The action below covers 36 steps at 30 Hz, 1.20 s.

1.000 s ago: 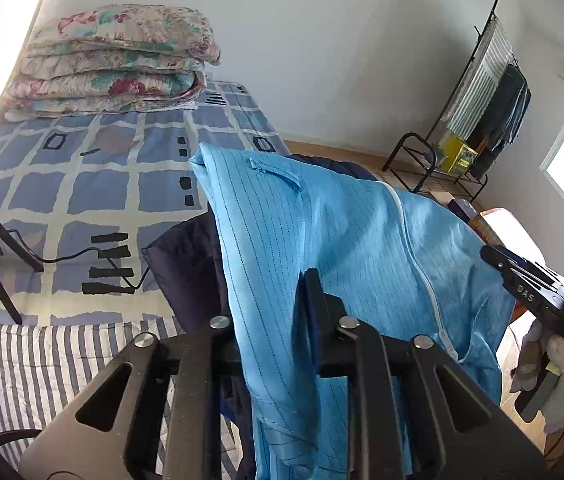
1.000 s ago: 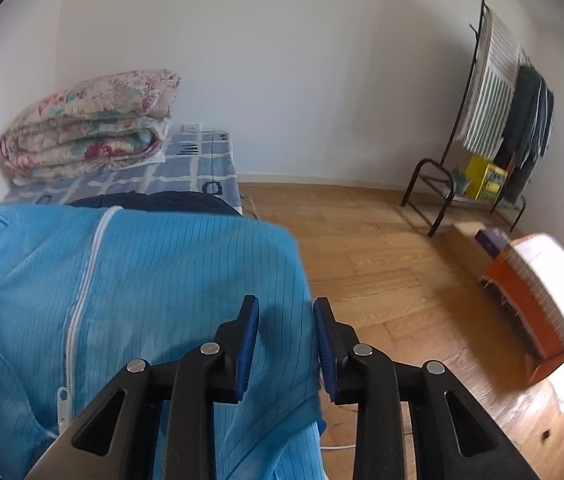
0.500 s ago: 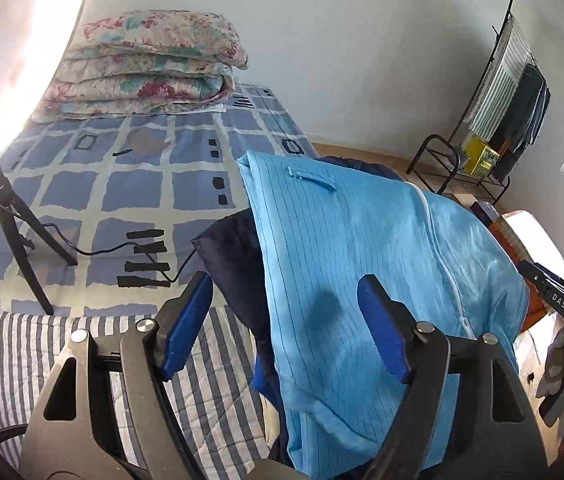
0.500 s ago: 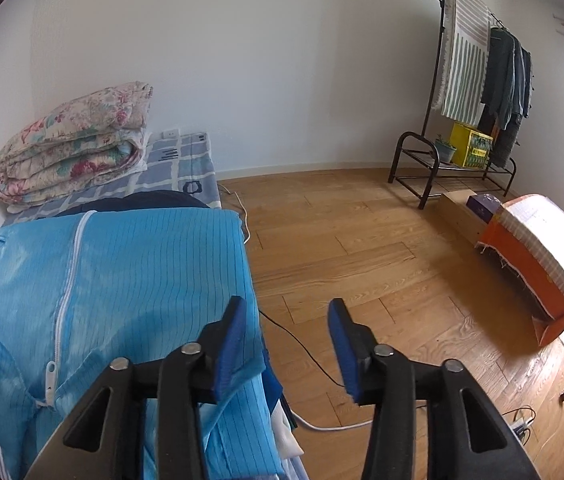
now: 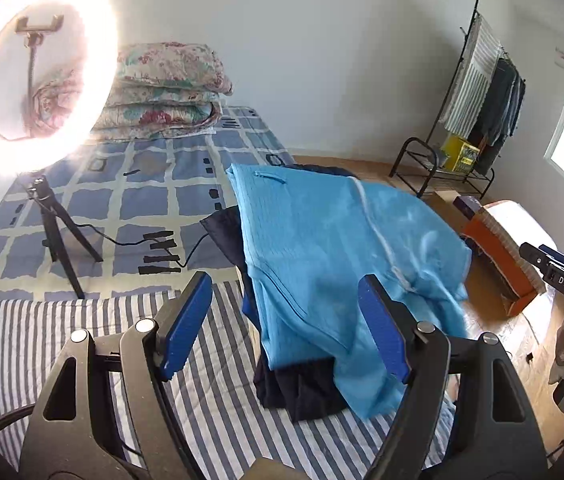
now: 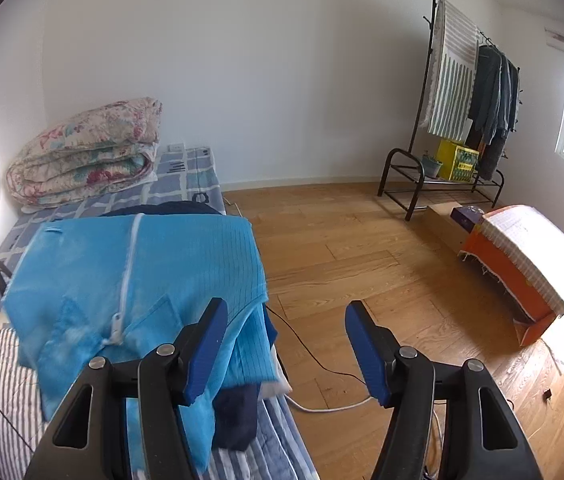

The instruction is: Fold large clothes

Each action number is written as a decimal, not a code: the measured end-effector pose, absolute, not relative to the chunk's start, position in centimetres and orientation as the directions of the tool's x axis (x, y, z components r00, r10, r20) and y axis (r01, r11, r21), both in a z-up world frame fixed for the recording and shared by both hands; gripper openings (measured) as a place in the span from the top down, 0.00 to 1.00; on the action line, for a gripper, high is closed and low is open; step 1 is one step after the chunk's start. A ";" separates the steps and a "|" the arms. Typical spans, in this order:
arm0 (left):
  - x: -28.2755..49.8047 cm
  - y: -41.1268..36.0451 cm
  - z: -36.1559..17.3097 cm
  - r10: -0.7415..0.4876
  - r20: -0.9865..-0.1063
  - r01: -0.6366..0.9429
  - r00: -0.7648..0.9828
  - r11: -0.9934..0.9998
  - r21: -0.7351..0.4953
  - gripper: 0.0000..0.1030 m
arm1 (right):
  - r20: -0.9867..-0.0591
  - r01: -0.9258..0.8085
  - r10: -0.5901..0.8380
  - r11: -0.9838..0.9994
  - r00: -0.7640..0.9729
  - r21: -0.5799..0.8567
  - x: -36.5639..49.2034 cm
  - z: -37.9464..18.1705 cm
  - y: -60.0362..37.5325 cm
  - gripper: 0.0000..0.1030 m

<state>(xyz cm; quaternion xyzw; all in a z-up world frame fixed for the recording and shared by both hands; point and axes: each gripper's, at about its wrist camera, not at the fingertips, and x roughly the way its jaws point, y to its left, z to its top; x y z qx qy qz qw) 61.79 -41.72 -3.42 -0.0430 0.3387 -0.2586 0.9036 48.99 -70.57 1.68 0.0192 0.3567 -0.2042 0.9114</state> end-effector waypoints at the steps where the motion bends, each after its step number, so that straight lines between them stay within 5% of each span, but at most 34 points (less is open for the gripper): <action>1: 60.4 -41.2 -2.6 -0.503 -0.585 0.446 0.636 0.859 -0.254 0.25 | -0.653 0.388 -0.362 0.915 0.665 -0.112 48.0 2.5 -70.1 0.38; 17: 40.0 -30.4 5.7 -0.518 -0.502 0.483 0.693 0.850 -0.211 0.20 | -0.605 0.355 -0.339 0.930 0.720 -0.099 29.7 13.3 -58.6 0.33; 26: 28.5 -25.3 5.4 -0.464 -0.452 0.465 0.762 0.878 -0.115 0.02 | -0.568 0.313 -0.311 0.945 0.762 -0.098 18.6 12.2 -51.5 0.17; 31: 22.9 -24.5 3.0 -0.431 -0.465 0.476 0.773 0.879 -0.023 0.00 | -0.538 0.305 -0.322 0.944 0.779 -0.123 14.8 10.3 -48.7 0.02; 36: 20.0 -24.0 0.2 -0.442 -0.477 0.481 0.760 0.875 -0.045 0.00 | -0.521 0.304 -0.313 0.947 0.794 -0.104 12.6 8.7 -47.2 0.00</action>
